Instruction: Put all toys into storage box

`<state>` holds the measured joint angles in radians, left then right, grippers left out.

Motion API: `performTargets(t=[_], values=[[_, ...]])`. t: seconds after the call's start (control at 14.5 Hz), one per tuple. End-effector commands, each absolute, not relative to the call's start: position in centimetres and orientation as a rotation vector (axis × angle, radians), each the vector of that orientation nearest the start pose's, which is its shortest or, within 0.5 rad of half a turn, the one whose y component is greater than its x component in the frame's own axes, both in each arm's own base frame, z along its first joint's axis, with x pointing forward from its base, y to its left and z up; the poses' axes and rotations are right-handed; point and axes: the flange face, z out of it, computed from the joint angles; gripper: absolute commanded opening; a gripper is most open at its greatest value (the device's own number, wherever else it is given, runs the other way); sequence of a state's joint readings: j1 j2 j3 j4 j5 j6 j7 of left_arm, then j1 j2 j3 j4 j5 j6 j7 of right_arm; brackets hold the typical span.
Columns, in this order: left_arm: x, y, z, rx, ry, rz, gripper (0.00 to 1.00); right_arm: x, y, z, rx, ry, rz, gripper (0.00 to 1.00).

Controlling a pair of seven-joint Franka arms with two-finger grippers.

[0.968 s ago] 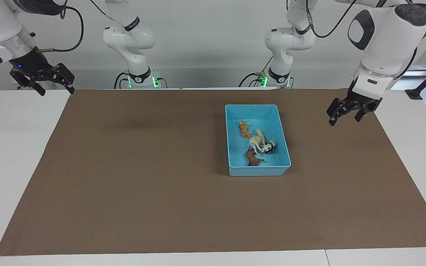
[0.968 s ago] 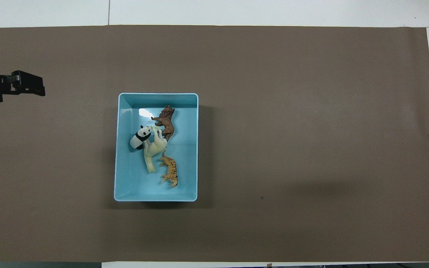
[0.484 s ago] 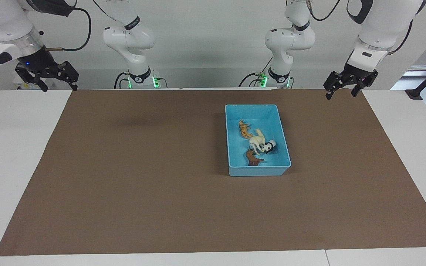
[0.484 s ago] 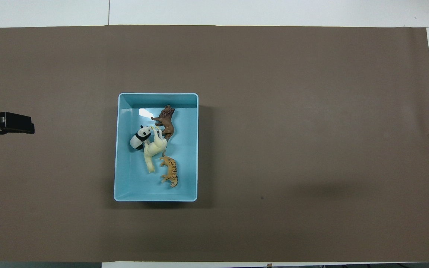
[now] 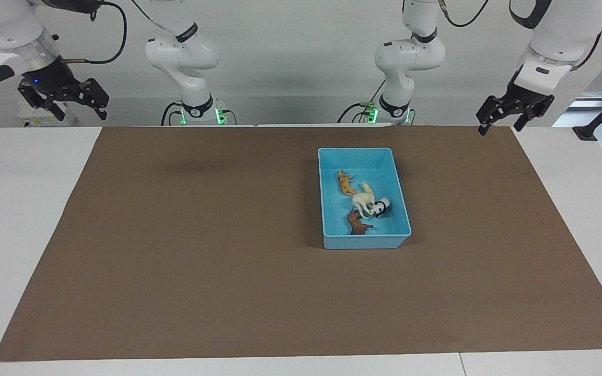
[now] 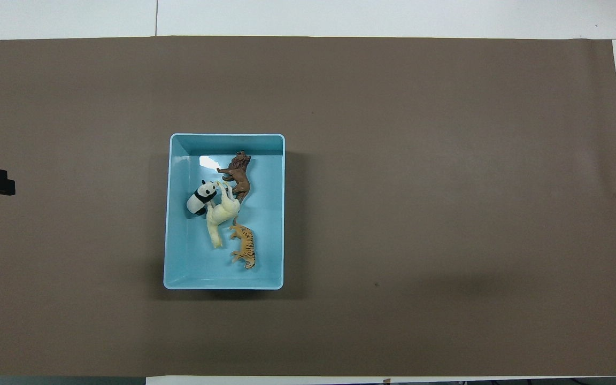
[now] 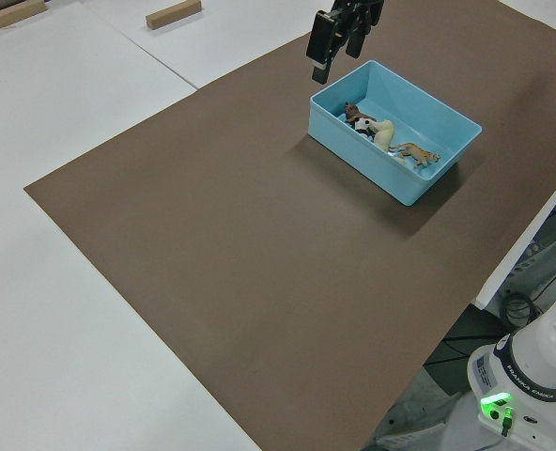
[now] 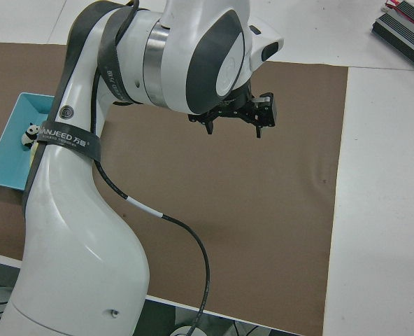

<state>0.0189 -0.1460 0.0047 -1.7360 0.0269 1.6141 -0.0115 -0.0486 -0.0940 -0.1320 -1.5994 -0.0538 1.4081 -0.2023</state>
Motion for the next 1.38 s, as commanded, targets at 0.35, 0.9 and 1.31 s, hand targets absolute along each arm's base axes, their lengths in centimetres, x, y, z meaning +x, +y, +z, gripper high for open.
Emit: performTargets(t=[0.35, 0.9, 1.31], values=[[52.6, 0.5, 61.9, -3.113, -0.006, 0.003, 1.00, 49.3, -10.1, 64.9, -3.171, -0.033, 0.178, 1.00], [53.0, 0.3, 62.1, -3.152, 0.069, -0.061, 1.00, 49.3, -10.3, 65.0, -3.171, -0.028, 0.173, 1.00], [52.4, -0.1, 61.5, -3.191, 0.065, 0.012, 1.00, 49.3, -10.2, 65.1, -3.171, -0.031, 0.168, 1.00]])
